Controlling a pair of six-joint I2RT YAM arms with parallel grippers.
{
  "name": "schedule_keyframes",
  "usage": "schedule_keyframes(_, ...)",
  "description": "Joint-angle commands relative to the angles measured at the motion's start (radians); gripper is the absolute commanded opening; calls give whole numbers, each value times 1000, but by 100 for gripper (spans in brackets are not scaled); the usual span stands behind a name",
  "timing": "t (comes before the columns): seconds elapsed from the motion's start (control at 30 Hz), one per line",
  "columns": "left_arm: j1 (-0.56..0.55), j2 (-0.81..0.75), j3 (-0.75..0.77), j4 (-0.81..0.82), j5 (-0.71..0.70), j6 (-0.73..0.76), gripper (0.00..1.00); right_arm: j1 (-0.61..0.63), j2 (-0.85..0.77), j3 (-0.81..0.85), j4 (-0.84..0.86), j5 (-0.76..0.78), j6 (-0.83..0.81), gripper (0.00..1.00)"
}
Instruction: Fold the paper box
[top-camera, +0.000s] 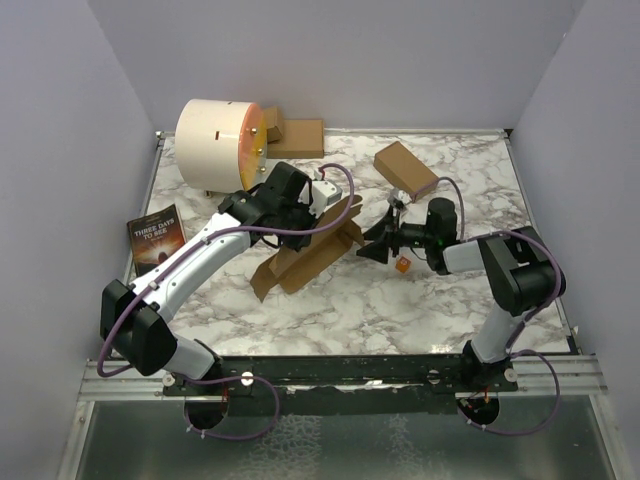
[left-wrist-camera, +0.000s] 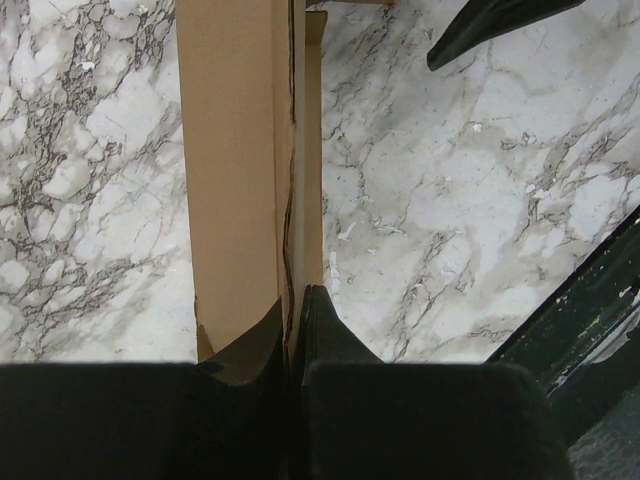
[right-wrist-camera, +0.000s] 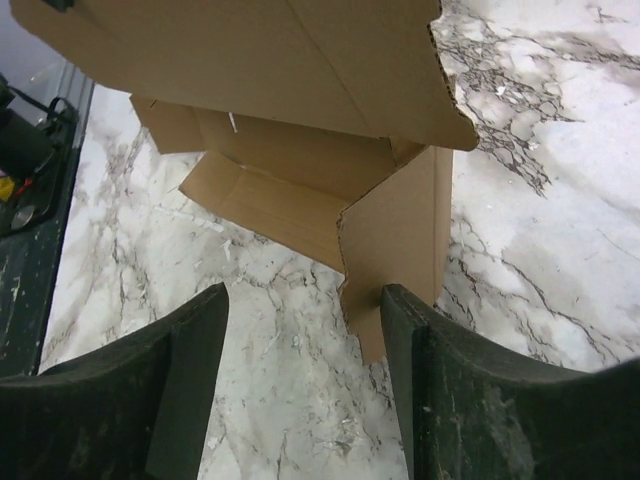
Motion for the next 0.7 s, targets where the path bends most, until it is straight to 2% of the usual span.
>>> schedule_keyframes(0.0, 2, 8, 8, -10, 40, -3, 0, -44, 31, 46, 10, -194, -11, 65)
schedule_keyframes(0.13, 2, 6, 11, -11, 48, 3, 0, -97, 12, 40, 95, -310, 23, 71)
schedule_keyframes(0.3, 2, 6, 12, -15, 61, 17, 0, -148, -35, 84, 27, -349, -50, 74)
schedule_keyframes(0.4, 1, -1, 10, -18, 69, 24, 0, -172, -79, 152, -152, -350, -145, 74)
schedule_keyframes(0.5, 1, -9, 3, -20, 75, 30, 0, -176, -105, 260, -406, -289, -243, 74)
schedule_keyframes(0.6, 0, -15, -2, -20, 78, 33, 0, -177, -80, 368, -499, -164, -202, 66)
schedule_keyframes(0.67, -1, -19, -6, -20, 82, 34, 0, -177, -35, 437, -542, -56, -143, 54)
